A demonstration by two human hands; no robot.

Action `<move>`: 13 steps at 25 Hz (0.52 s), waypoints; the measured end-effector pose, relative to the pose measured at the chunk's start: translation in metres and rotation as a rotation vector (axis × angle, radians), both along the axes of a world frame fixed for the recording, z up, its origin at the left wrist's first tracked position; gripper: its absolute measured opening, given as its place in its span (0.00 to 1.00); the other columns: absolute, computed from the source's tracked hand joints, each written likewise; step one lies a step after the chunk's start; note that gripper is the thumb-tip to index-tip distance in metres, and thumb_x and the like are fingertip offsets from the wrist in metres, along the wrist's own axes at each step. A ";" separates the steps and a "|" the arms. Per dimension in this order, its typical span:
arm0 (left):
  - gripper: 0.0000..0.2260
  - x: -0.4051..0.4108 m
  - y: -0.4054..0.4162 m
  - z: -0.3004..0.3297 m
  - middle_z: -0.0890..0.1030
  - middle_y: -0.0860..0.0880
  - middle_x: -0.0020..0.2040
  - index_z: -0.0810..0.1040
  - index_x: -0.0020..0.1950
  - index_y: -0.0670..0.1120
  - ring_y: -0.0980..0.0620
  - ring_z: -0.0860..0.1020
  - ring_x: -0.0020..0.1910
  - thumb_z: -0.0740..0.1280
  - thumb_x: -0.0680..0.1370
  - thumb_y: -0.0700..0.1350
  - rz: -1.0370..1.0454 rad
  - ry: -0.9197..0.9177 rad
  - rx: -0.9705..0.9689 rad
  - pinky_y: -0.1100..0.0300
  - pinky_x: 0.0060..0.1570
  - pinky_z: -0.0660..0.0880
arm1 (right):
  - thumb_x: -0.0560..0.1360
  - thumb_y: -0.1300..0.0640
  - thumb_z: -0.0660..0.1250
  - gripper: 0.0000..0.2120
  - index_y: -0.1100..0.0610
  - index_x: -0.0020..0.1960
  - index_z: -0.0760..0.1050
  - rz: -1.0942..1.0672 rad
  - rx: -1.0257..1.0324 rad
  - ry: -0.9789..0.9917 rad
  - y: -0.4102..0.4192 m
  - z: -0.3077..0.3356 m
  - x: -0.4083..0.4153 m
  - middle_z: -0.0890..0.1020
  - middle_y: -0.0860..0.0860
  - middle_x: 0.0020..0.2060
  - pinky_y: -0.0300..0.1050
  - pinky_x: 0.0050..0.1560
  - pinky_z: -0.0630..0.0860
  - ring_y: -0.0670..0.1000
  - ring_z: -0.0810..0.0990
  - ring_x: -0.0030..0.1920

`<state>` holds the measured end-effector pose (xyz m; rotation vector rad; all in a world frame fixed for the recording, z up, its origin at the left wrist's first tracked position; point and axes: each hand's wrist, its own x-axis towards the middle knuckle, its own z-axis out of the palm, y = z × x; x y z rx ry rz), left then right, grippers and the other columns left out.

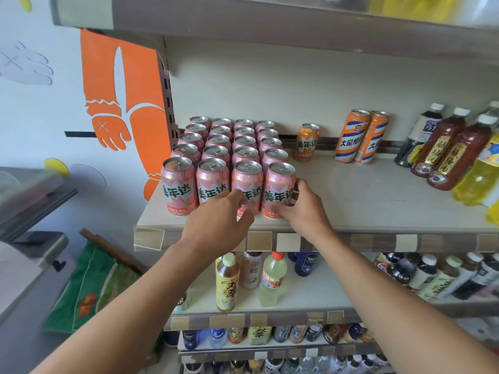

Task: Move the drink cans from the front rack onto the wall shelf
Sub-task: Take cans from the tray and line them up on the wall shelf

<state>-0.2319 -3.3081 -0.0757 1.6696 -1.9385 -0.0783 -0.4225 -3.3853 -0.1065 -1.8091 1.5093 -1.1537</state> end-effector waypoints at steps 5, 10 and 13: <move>0.10 -0.004 -0.003 -0.001 0.76 0.56 0.50 0.75 0.56 0.53 0.52 0.77 0.47 0.60 0.79 0.53 -0.032 0.007 -0.004 0.58 0.37 0.72 | 0.65 0.46 0.80 0.34 0.51 0.66 0.70 0.002 0.018 0.011 0.003 0.002 0.001 0.80 0.44 0.53 0.33 0.45 0.74 0.42 0.80 0.50; 0.10 -0.005 -0.007 -0.001 0.78 0.55 0.52 0.76 0.56 0.54 0.51 0.78 0.49 0.59 0.79 0.54 -0.036 0.020 -0.015 0.57 0.39 0.76 | 0.65 0.44 0.79 0.35 0.51 0.66 0.69 0.029 0.033 0.059 0.004 0.006 -0.001 0.80 0.43 0.51 0.35 0.46 0.76 0.44 0.80 0.50; 0.10 -0.007 -0.007 0.000 0.78 0.55 0.51 0.75 0.55 0.53 0.51 0.79 0.49 0.59 0.78 0.55 -0.030 0.008 -0.016 0.56 0.39 0.76 | 0.66 0.43 0.79 0.36 0.52 0.67 0.68 0.036 0.046 0.073 0.006 0.005 0.000 0.80 0.44 0.51 0.31 0.43 0.73 0.44 0.80 0.50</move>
